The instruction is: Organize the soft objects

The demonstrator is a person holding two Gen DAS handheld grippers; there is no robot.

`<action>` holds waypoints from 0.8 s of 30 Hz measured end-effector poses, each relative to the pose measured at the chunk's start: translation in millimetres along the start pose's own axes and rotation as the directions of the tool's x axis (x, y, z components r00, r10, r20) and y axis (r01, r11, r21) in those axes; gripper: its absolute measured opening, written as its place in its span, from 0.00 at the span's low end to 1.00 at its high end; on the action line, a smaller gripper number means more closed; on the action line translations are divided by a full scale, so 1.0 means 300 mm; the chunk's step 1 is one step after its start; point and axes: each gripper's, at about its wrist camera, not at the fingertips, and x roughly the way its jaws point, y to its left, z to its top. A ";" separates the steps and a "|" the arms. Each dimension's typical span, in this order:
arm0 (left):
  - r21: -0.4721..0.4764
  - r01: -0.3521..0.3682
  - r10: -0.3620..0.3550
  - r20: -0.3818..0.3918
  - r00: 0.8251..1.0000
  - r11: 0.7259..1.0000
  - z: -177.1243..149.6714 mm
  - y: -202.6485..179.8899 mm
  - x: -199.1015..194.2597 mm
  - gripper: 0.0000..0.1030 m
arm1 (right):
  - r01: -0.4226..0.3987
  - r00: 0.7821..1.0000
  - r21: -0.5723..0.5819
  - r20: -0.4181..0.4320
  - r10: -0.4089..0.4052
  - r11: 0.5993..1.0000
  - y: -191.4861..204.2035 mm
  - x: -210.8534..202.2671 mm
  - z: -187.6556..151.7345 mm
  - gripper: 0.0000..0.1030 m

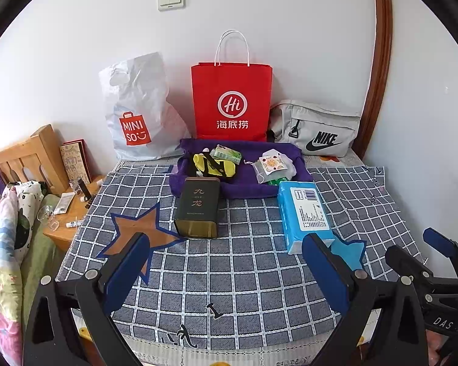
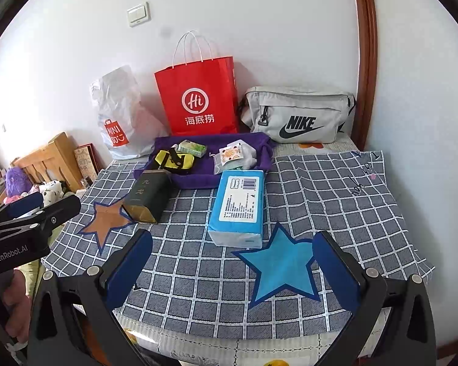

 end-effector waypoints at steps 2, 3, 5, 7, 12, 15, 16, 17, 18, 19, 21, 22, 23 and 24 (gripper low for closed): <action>0.001 -0.003 0.003 0.004 1.000 1.000 -0.001 0.001 -0.005 0.98 | -0.001 1.000 0.000 -0.001 0.001 1.000 0.003 -0.003 -0.003 1.00; 0.003 -0.005 0.005 0.006 1.000 1.000 -0.001 0.001 -0.007 0.98 | -0.001 1.000 0.000 0.000 0.001 1.000 0.004 -0.005 -0.004 1.00; 0.003 -0.010 0.010 0.009 1.000 1.000 0.000 0.004 -0.010 0.98 | -0.002 1.000 0.000 0.001 0.002 1.000 0.005 -0.006 -0.005 1.00; -0.001 -0.011 0.011 0.011 1.000 1.000 0.000 0.007 -0.013 0.98 | -0.004 1.000 -0.002 0.003 0.004 1.000 0.008 -0.009 -0.004 1.00; -0.012 -0.010 0.010 0.011 1.000 1.000 -0.001 0.015 -0.015 0.98 | -0.004 1.000 -0.007 0.005 0.004 1.000 0.017 -0.015 -0.006 1.00; -0.012 -0.010 0.010 0.013 1.000 1.000 -0.002 0.017 -0.017 0.98 | -0.005 1.000 -0.006 0.006 0.005 1.000 0.018 -0.016 -0.007 1.00; -0.013 -0.010 0.010 0.012 1.000 1.000 -0.002 0.018 -0.017 0.98 | -0.006 1.000 -0.007 0.006 0.006 1.000 0.020 -0.016 -0.006 1.00; -0.013 -0.010 0.010 0.013 1.000 1.000 -0.003 0.018 -0.018 0.98 | -0.006 1.000 -0.008 0.006 0.006 1.000 0.022 -0.016 -0.005 1.00; -0.012 -0.010 0.010 0.014 1.000 1.000 -0.003 0.019 -0.018 0.98 | -0.007 1.000 -0.008 0.006 0.007 1.000 0.023 -0.016 -0.006 1.00; -0.012 -0.008 0.008 0.014 1.000 1.000 -0.002 0.019 -0.018 0.98 | -0.006 1.000 -0.008 0.006 0.006 1.000 0.025 -0.015 -0.006 1.00; -0.013 -0.008 0.009 0.013 1.000 1.000 -0.003 0.019 -0.019 0.98 | -0.006 1.000 -0.008 0.006 0.006 1.000 0.024 -0.016 -0.006 1.00; -0.013 -0.010 0.010 0.014 1.000 1.000 -0.003 0.019 -0.019 0.98 | -0.007 1.000 -0.008 0.007 0.007 1.000 0.025 -0.016 -0.007 1.00; -0.013 -0.010 0.010 0.014 1.000 1.000 -0.003 0.020 -0.019 0.98 | -0.007 1.000 -0.009 0.007 0.007 1.000 0.028 -0.019 -0.009 1.00; -0.013 -0.009 0.009 0.013 1.000 1.000 -0.003 0.021 -0.020 0.98 | -0.008 1.000 -0.010 0.007 0.008 1.000 0.029 -0.019 -0.009 1.00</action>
